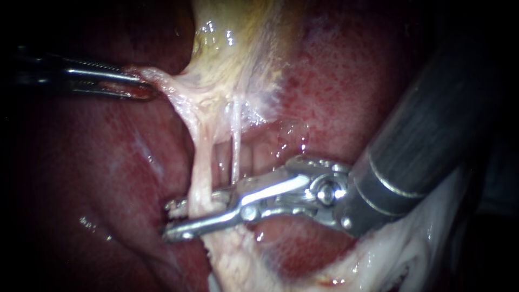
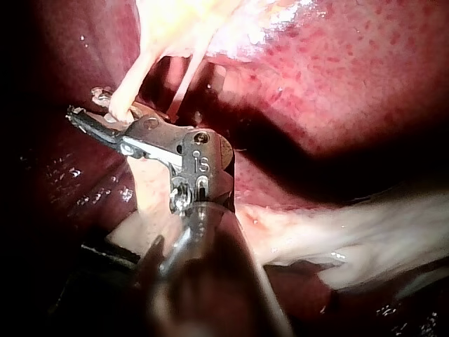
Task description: Clipping second clip left tube
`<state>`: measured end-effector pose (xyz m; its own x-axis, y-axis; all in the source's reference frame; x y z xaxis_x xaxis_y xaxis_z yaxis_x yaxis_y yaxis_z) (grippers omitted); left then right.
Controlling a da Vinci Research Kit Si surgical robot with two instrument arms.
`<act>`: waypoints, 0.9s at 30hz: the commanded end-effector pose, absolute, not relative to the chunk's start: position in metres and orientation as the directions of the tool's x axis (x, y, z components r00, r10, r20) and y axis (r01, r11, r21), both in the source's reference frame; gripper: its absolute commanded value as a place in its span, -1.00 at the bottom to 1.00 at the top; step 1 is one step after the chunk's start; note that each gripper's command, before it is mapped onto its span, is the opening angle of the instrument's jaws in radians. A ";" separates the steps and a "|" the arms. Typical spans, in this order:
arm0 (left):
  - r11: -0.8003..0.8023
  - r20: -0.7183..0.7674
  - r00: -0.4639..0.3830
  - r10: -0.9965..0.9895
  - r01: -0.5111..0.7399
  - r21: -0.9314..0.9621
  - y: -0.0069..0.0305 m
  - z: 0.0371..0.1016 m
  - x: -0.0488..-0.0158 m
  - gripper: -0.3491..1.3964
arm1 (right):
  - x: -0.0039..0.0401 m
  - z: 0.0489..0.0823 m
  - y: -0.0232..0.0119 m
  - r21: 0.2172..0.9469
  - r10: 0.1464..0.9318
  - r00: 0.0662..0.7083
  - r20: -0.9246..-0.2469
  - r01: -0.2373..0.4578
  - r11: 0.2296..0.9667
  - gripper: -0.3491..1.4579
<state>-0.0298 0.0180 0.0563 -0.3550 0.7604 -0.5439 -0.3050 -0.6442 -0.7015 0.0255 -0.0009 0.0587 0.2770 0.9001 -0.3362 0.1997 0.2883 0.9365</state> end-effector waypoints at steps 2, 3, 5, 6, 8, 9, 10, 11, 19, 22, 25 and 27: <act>-0.644 -0.544 -0.355 0.760 -0.305 -0.701 0.0180 0.0563 -0.0298 -1.00 | 0.0255 0.0587 -0.0008 0.936 0.900 0.277 -0.337 0.201 0.288 -0.72; -0.644 -0.544 -0.355 0.760 -0.305 -0.701 0.0180 0.0563 -0.0298 -1.00 | 0.0255 0.0587 -0.0008 0.936 0.900 0.278 -0.337 0.201 0.288 -0.75; -0.644 -0.544 -0.355 0.760 -0.305 -0.701 0.0180 0.0563 -0.0299 -1.00 | 0.0254 0.0588 -0.0008 0.936 0.900 0.278 -0.337 0.201 0.288 -0.84; -0.644 -0.544 -0.355 0.760 -0.305 -0.701 0.0180 0.0563 -0.0299 -1.00 | 0.0254 0.0588 -0.0008 0.936 0.900 0.278 -0.337 0.201 0.288 -0.87; -0.644 -0.544 -0.355 0.760 -0.305 -0.701 0.0180 0.0563 -0.0299 -1.00 | 0.0253 0.0588 -0.0007 0.936 0.900 0.278 -0.337 0.201 0.288 -0.97; -0.644 -0.544 -0.355 0.760 -0.305 -0.701 0.0180 0.0563 -0.0299 -1.00 | 0.0252 0.0589 -0.0007 0.936 0.900 0.278 -0.337 0.202 0.288 -1.00; -0.644 -0.544 -0.355 0.760 -0.306 -0.701 0.0180 0.0563 -0.0299 -1.00 | 0.0251 0.0589 -0.0007 0.936 0.900 0.278 -0.337 0.202 0.288 -1.00; -0.644 -0.544 -0.355 0.760 -0.306 -0.701 0.0180 0.0563 -0.0299 -1.00 | 0.0250 0.0589 -0.0007 0.938 0.901 0.280 -0.331 0.200 0.283 -1.00; -0.644 -0.544 -0.355 0.760 -0.305 -0.701 0.0180 0.0564 -0.0299 -1.00 | 0.0247 0.0591 -0.0009 0.938 0.900 0.281 -0.332 0.201 0.283 -1.00; -0.644 -0.544 -0.355 0.760 -0.305 -0.701 0.0180 0.0564 -0.0299 -1.00 | 0.0247 0.0591 -0.0009 0.938 0.900 0.281 -0.332 0.201 0.283 -1.00; -0.644 -0.544 -0.355 0.760 -0.305 -0.701 0.0180 0.0564 -0.0299 -1.00 | 0.0247 0.0591 -0.0008 0.938 0.900 0.281 -0.332 0.201 0.283 -1.00; -0.644 -0.544 -0.355 0.760 -0.305 -0.701 0.0180 0.0564 -0.0299 -1.00 | 0.0247 0.0591 -0.0008 0.938 0.900 0.281 -0.332 0.201 0.283 -1.00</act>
